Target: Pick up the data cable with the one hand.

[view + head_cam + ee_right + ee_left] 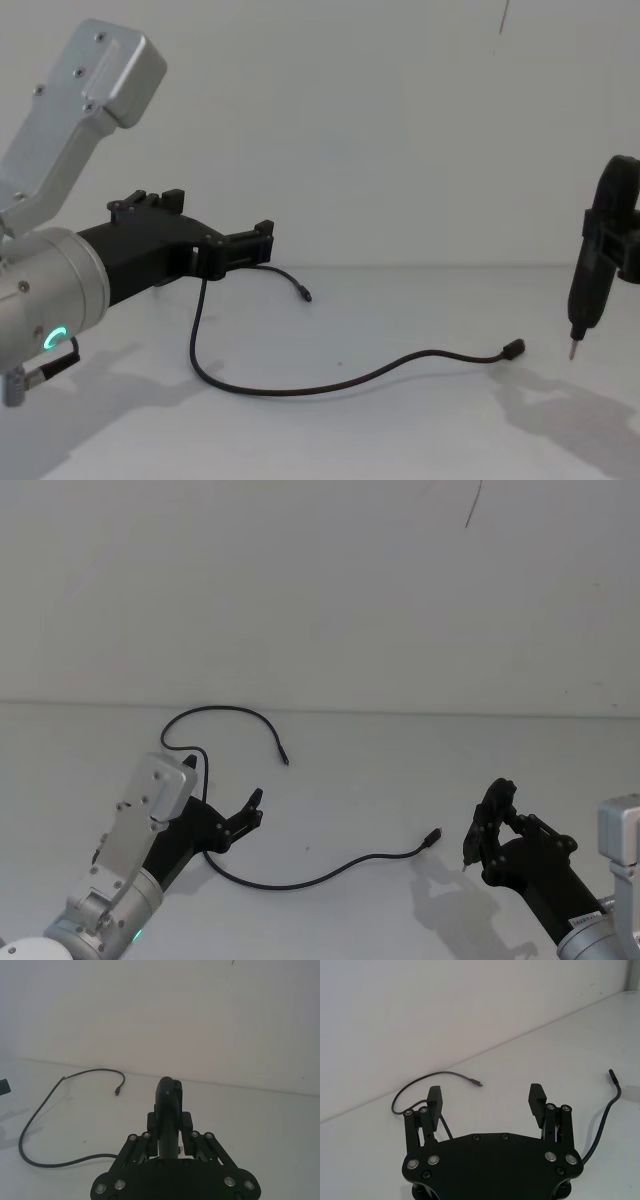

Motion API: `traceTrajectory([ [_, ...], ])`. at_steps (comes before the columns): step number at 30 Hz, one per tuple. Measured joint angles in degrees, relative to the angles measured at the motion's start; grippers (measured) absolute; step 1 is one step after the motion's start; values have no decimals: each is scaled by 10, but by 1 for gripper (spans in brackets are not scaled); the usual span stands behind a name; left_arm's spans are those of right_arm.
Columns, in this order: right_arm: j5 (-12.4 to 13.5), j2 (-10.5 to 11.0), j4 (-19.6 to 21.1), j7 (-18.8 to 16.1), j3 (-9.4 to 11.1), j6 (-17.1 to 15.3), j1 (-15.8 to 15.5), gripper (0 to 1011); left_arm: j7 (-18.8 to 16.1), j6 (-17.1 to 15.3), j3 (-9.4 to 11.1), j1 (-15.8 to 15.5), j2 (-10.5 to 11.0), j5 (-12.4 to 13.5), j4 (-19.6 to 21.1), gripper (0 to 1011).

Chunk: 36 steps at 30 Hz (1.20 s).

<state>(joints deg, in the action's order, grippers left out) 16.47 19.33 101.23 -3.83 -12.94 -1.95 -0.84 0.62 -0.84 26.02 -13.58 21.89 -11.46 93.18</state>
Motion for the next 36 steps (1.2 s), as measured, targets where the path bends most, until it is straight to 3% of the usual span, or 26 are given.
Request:
traceTrajectory([
  [27, 0, 0, 0, 0, 0, 0, 0, 269, 1, 0, 0, -1, -1, 0, -1, 1001],
  [36, 0, 0, 0, 0, 0, 0, 0, 269, 33, -5, 14, -31, -18, -6, -32, 1001],
])
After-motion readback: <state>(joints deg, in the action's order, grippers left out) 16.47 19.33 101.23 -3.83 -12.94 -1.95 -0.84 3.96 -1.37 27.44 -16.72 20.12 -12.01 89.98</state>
